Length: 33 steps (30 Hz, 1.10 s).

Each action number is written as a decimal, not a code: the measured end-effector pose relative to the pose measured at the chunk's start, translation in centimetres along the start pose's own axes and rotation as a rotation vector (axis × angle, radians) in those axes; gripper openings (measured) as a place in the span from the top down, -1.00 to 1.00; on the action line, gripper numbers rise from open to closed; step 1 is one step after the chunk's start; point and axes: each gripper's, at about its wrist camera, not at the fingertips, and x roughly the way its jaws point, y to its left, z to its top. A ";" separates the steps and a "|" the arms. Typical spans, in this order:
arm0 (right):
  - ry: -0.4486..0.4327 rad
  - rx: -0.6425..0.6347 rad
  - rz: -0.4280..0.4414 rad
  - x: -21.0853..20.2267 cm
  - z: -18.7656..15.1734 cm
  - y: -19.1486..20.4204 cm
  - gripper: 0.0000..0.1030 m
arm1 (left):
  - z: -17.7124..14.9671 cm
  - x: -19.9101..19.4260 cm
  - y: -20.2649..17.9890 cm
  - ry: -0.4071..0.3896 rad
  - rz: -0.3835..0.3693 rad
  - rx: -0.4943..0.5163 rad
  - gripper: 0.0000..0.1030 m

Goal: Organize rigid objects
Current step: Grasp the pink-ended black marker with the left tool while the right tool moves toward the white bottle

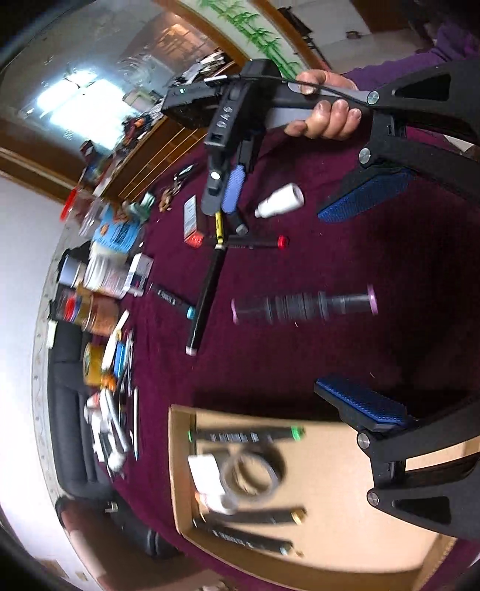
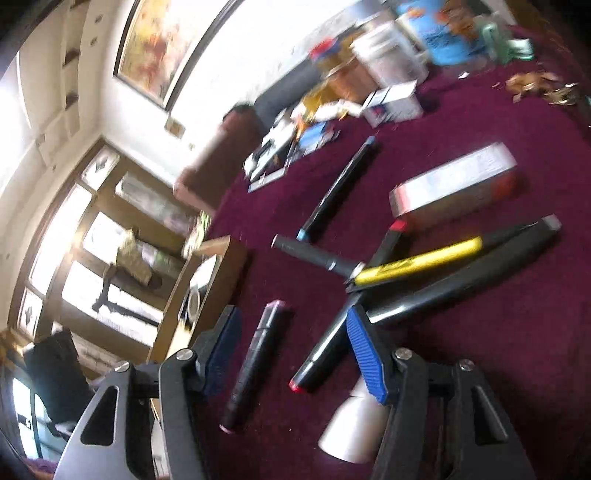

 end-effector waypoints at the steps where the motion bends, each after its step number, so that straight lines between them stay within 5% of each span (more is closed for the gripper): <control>1: -0.023 0.036 0.001 -0.6 0.1 -0.8 -0.15 | 0.6 0.8 -0.3 0.001 0.017 0.014 -0.71; 9: -0.098 0.186 -0.059 -2.7 1.1 -5.0 -0.15 | 3.1 7.8 1.2 0.044 0.185 0.016 -0.71; 11: -0.087 0.184 -0.060 -2.4 1.0 -5.0 -0.15 | 2.9 8.7 1.5 0.033 0.287 0.053 -0.72; 15: -0.074 0.168 -0.075 -2.4 0.9 -4.7 -0.17 | 2.2 8.7 0.6 0.063 0.209 0.107 -0.72; 19: -0.076 0.182 -0.066 -2.6 0.7 -5.0 -0.18 | 2.1 6.4 -0.1 0.091 -0.094 0.095 -0.72; 23: -0.077 0.195 -0.073 -2.5 0.8 -5.2 -0.18 | 2.5 3.6 -0.2 -0.004 -0.003 0.129 -0.73; 33: -0.068 0.200 -0.104 -2.3 0.7 -5.5 -0.19 | -1.3 7.8 -4.0 0.106 -0.003 0.274 -0.73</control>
